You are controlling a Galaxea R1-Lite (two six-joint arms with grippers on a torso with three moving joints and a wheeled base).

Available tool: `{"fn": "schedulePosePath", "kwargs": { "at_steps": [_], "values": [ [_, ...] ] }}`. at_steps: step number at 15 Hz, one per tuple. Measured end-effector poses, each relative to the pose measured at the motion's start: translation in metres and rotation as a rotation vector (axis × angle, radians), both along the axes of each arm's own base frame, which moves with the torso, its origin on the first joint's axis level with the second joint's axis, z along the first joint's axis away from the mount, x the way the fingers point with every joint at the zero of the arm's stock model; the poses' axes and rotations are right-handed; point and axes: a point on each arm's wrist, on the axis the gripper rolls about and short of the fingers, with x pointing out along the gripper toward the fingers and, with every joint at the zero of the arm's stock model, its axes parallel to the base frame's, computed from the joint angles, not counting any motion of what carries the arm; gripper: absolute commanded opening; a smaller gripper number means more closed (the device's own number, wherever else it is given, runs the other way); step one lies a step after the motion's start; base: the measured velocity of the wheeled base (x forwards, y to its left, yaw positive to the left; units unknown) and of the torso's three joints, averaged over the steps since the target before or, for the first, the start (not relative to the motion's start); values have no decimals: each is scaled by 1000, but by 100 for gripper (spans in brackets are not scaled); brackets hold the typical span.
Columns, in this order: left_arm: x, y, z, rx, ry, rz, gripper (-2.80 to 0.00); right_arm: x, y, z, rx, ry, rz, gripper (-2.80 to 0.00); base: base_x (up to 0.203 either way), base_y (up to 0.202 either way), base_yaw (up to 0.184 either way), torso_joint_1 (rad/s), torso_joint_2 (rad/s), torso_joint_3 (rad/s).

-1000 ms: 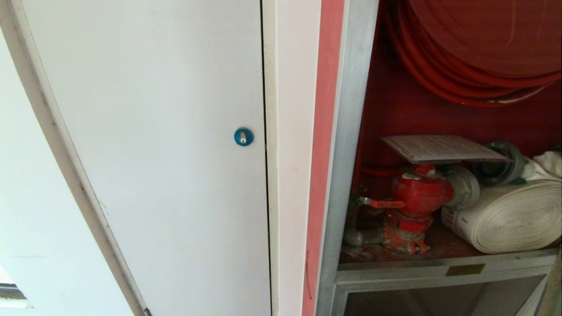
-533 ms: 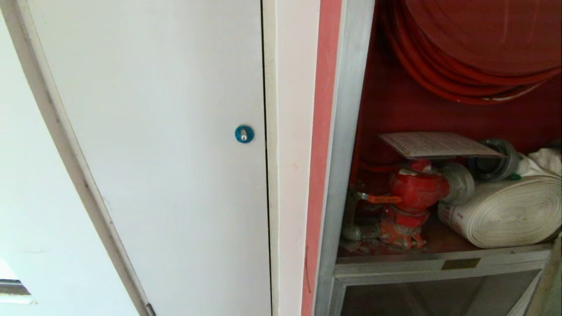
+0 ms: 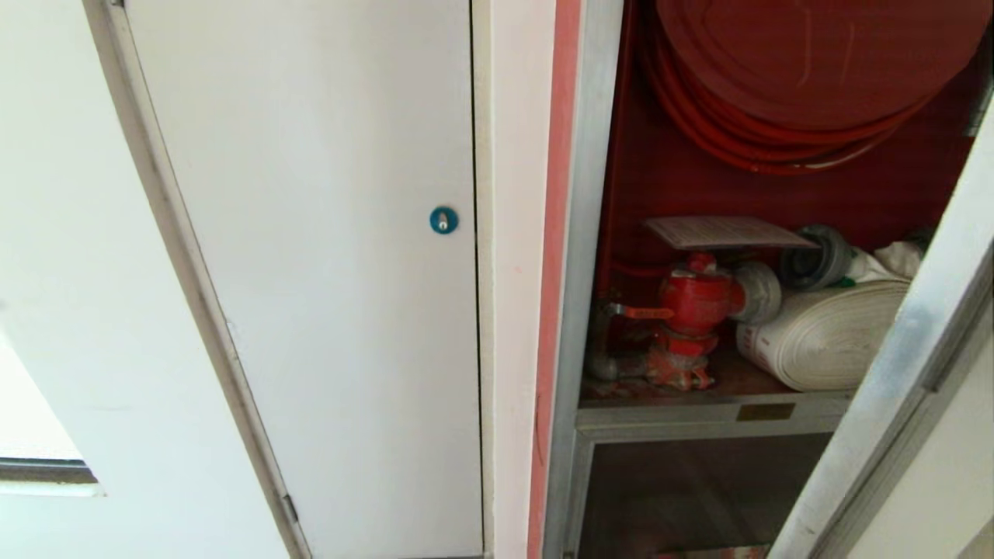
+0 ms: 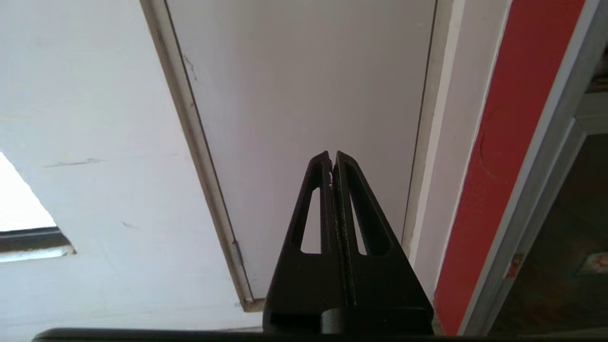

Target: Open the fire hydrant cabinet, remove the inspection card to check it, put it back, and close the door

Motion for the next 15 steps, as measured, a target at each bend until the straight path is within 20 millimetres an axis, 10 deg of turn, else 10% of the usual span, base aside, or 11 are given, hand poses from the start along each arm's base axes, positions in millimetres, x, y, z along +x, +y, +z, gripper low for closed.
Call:
{"fn": "schedulePosePath", "kwargs": {
  "at_steps": [15],
  "values": [
    [0, 0, 0, 0, 0, 0, -280, 0, 0, 0, 0, 0, 0, -280, -135, 0, 1, 1, 1, 1]
  ]
}}
